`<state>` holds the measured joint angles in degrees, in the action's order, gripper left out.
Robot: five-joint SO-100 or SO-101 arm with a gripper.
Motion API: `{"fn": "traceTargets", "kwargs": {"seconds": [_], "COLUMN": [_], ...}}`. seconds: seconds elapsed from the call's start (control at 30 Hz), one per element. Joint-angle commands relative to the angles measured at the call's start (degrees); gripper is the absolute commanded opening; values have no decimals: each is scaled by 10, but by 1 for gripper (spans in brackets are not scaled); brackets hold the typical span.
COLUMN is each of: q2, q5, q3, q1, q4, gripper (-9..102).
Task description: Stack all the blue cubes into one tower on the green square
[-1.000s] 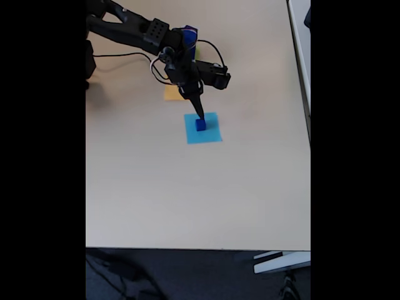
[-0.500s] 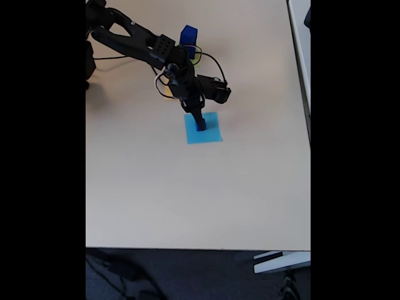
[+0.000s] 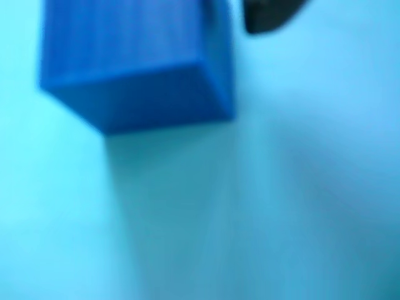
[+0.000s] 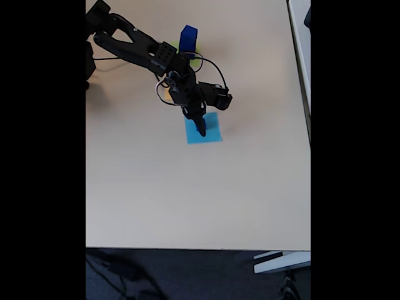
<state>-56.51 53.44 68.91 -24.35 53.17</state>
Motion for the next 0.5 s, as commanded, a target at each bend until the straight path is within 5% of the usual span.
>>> {"fn": "traceTargets", "kwargs": {"seconds": [0.0, 0.47], "q2": [-7, 7], "q5": [-5, 2], "q3": [-36, -36], "q1": [-2, 9], "q4": [-8, -14], "gripper": [28, 25]}}
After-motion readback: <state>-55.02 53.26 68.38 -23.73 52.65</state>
